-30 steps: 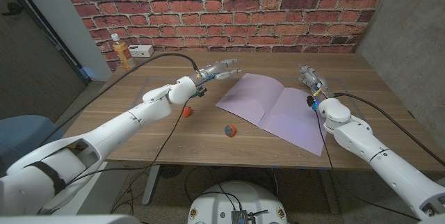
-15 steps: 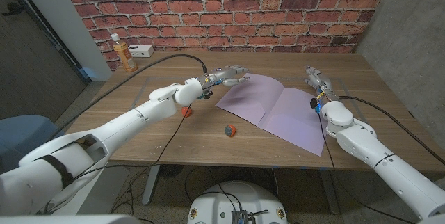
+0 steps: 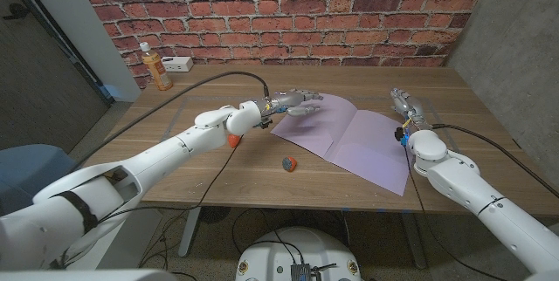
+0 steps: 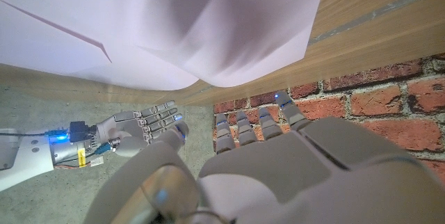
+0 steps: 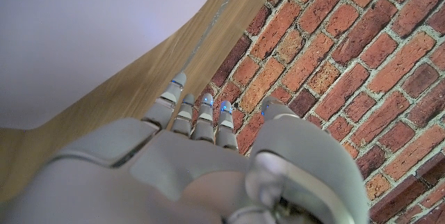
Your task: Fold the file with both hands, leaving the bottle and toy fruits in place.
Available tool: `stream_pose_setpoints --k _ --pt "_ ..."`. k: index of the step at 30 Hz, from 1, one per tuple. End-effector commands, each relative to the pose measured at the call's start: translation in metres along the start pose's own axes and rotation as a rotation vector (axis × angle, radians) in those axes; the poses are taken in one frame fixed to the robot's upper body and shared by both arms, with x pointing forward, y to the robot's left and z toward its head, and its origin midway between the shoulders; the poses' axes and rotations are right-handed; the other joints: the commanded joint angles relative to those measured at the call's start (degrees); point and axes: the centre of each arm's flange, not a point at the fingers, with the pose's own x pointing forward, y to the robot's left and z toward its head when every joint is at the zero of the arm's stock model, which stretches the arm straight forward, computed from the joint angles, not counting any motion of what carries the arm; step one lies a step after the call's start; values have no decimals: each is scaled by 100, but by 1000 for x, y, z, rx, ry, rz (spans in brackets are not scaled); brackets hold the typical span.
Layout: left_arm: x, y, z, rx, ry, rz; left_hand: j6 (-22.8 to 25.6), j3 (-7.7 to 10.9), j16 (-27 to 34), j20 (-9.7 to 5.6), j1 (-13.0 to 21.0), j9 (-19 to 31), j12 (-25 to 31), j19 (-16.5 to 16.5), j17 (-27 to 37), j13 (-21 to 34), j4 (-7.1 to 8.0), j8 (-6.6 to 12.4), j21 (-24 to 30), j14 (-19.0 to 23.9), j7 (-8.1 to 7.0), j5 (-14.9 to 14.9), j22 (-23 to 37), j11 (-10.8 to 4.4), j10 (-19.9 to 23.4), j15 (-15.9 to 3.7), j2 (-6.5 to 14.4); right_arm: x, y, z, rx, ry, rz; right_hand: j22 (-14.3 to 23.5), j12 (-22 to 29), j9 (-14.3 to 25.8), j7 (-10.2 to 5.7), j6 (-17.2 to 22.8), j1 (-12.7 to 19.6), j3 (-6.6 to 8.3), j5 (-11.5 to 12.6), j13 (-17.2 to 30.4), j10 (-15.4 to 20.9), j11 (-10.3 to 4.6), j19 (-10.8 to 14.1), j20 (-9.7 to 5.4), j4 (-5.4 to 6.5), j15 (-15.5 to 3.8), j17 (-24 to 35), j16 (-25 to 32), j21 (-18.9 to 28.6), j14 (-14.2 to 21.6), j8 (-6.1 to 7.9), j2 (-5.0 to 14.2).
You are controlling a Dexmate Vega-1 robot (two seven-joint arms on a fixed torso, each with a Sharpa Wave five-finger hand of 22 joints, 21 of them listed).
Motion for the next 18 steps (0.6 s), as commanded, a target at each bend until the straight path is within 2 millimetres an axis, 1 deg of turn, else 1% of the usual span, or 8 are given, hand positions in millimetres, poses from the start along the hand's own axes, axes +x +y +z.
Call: stream_pose_setpoints --k 1,3,9,11,12,13,16,18 --pt "8 -16 9 30 -20 -68 -61 3 -37 50 -54 29 -35 -137 14 7 66 -31 -23 -58 -12 -13 22 -3 -70 1 103 -8 -9 -8 -92 62 -44 20 -21 28 -5 -8 65 69 -11 32 -17 -5 -11 -27 4 6 19 -21 -19 -21 -24 -16" --pt "10 -18 10 28 -22 -77 -152 -4 -39 49 -85 30 -44 -137 18 8 100 -70 -35 -71 -40 -14 25 -10 -73 -11 109 -9 -10 -9 -108 77 -52 20 -22 28 -7 -6 66 81 -17 32 -17 -6 -11 -30 7 1 20 -22 -19 -24 -23 -16" --pt "14 -24 12 28 -22 -99 -192 -11 -38 48 -116 31 -61 -151 22 9 130 -82 -54 -78 -62 -13 27 -19 -95 -6 111 -13 -16 -12 -156 103 -75 20 -25 28 -5 8 76 113 -35 32 -16 -7 -8 -29 1 -8 21 -21 -21 -20 -17 -22" --pt "16 -27 12 30 -20 -106 -407 -17 -38 48 -167 31 -117 -148 25 10 172 -139 -78 -88 -119 -8 29 -54 -212 -5 117 -14 -17 -13 -172 118 -84 20 -25 28 -6 9 81 122 -39 32 -15 -6 -7 -28 -2 -15 21 -22 -21 -19 -16 -23" --pt "16 -28 12 28 -19 -112 -511 -18 -39 43 -196 32 -167 -139 25 10 187 -144 -94 -93 -137 -3 30 -131 -338 -5 116 -14 -18 -14 -179 125 -87 20 -26 28 -8 16 84 126 -41 32 -15 -6 -6 -28 -4 -13 20 -21 -21 -17 -14 -26" --pt "18 -29 12 29 -17 -123 -534 -17 -44 51 -203 32 -177 -141 25 11 190 -143 -101 -107 -142 -2 30 -151 -365 -9 117 -14 -18 -14 -195 131 -91 20 -26 28 -10 23 85 131 -44 32 -16 -6 -6 -29 -5 -14 20 -21 -21 -15 -11 -27" --pt "20 -32 14 42 -19 -135 -564 -17 -60 36 -215 32 -182 -168 25 11 196 -141 -118 -150 -128 1 30 -146 -382 -1 119 -16 -19 -14 -246 158 -117 20 -27 28 -18 27 89 143 -51 32 -15 -5 8 -28 -7 -16 21 -16 -17 -3 -10 -29" --pt "21 -34 16 51 -20 -143 -546 -17 -58 37 -234 33 -168 -168 26 12 206 -116 -130 -158 -118 5 32 -154 -356 2 123 -17 -19 -14 -270 174 -129 20 -32 28 -14 36 93 158 -62 33 -27 -35 26 -21 -11 -16 20 -13 -11 6 -7 -37"
